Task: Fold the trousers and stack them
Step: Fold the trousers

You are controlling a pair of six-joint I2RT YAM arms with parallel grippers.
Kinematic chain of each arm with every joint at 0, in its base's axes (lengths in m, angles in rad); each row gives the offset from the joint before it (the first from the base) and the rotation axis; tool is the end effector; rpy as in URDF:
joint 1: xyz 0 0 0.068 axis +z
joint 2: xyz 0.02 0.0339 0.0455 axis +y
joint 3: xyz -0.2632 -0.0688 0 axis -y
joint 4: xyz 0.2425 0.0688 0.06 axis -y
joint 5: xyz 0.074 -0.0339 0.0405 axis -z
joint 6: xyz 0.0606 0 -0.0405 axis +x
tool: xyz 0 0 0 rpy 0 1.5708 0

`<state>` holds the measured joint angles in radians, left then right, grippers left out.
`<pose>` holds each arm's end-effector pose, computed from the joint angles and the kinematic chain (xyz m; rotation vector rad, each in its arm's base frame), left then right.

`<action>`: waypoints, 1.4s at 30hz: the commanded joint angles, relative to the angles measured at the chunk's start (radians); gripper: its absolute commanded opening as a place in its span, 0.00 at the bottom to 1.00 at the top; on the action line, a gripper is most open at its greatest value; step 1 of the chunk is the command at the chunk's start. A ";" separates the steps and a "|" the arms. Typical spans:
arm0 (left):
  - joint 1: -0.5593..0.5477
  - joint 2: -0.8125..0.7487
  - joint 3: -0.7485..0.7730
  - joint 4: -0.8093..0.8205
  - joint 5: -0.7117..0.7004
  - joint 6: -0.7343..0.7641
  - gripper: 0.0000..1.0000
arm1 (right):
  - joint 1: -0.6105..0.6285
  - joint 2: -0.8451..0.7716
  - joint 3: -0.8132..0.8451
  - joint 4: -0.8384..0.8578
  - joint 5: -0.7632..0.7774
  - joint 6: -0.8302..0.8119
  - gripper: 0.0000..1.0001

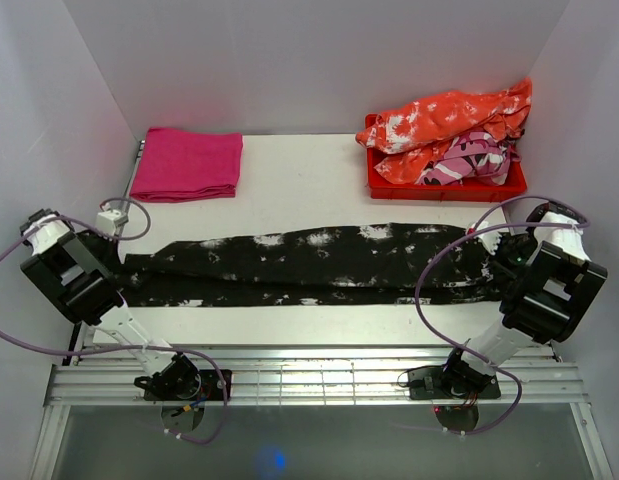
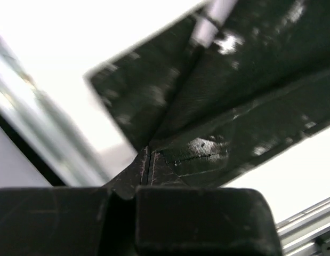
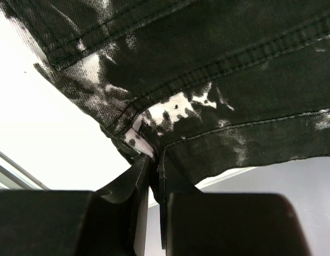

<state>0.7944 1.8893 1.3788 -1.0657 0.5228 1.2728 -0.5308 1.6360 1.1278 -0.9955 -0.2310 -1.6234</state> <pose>0.2617 0.2232 0.1708 0.6309 2.5952 -0.3718 0.2546 -0.1334 0.1779 -1.5192 2.4769 0.0739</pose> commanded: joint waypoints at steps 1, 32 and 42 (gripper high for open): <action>-0.033 0.030 0.185 0.007 0.006 -0.026 0.00 | -0.018 0.019 0.053 0.003 0.006 0.008 0.08; 0.169 -0.401 -0.546 0.310 0.049 0.530 0.00 | -0.097 0.022 0.039 -0.023 0.062 -0.093 0.08; 0.164 -0.366 -0.266 -0.051 0.214 0.558 0.00 | -0.094 0.012 0.020 -0.035 0.056 -0.102 0.08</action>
<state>0.9470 1.5604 1.1366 -0.9798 0.7197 1.7191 -0.6140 1.6794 1.1374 -1.0515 -0.2226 -1.7035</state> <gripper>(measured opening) 0.011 0.114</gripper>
